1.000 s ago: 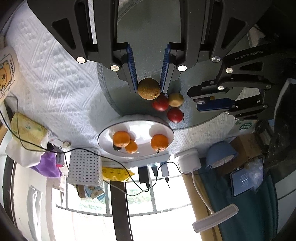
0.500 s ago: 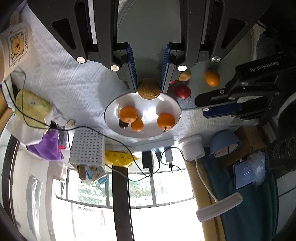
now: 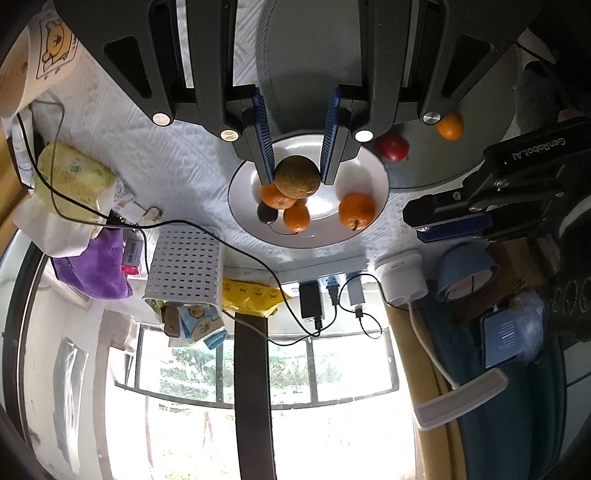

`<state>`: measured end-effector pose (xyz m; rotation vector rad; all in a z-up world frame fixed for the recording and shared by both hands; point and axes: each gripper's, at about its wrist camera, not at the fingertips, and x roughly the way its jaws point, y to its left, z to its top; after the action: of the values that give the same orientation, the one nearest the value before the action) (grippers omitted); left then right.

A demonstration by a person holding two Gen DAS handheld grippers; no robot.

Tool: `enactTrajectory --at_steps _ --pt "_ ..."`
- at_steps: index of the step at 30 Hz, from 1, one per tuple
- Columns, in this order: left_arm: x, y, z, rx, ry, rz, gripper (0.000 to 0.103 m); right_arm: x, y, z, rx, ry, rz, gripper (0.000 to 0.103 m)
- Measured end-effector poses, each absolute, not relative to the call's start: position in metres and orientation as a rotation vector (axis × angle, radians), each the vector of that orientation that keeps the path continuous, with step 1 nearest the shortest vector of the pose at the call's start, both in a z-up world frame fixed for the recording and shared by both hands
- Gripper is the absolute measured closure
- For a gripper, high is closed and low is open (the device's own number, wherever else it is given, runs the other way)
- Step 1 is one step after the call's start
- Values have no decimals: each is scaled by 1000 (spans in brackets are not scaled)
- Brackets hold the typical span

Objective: Organize fruits
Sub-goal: 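Carry the brown fruit and dark plum in both grippers over the white plate, then lower both fruits onto the plate and open both grippers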

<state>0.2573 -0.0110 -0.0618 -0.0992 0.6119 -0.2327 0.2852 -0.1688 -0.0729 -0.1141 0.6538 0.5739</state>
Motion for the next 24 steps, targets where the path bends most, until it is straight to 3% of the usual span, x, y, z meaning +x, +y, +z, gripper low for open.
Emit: enactTrajectory --at_steps 24 --pt "342 18 -98 -134 672 -200 74 367 -143 -111 -86 746 575 75"
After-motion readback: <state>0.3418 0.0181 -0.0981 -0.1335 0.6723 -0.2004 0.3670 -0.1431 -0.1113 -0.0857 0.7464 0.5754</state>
